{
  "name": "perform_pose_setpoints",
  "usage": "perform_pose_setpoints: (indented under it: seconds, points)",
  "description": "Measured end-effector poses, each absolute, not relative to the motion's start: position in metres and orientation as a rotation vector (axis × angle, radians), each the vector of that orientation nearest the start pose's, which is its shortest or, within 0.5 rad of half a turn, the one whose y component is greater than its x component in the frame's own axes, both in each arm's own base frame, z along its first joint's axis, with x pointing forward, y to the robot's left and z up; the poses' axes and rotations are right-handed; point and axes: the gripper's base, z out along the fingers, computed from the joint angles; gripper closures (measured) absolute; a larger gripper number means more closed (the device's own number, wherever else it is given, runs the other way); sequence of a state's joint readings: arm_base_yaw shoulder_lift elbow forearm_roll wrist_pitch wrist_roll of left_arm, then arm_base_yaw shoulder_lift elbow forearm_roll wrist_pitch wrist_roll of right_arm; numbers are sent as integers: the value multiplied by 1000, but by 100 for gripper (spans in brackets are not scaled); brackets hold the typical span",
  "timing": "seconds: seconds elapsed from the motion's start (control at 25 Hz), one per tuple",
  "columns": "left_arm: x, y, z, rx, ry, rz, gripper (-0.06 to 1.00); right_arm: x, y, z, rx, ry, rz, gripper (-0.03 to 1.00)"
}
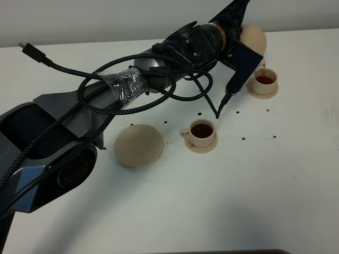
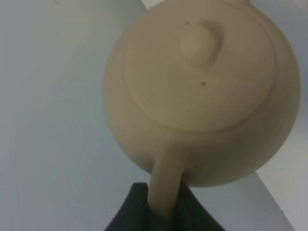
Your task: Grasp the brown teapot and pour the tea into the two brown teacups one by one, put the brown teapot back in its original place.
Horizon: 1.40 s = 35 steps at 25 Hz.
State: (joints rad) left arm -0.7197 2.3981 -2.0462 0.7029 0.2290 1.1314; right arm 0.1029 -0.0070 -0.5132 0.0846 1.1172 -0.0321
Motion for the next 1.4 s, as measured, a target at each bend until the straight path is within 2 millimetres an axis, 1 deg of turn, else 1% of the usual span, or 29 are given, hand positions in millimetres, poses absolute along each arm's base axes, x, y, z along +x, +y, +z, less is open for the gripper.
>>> perform_pose_setpoints:
  seconds: [0.68,1.4]
  points:
    - [432,-361,203,2010,670,862,82,-11,6,277,-148,2076,145,55]
    - [432,-361,203,2012,665,865,82,-11,6,277,-148,2076,145,55]
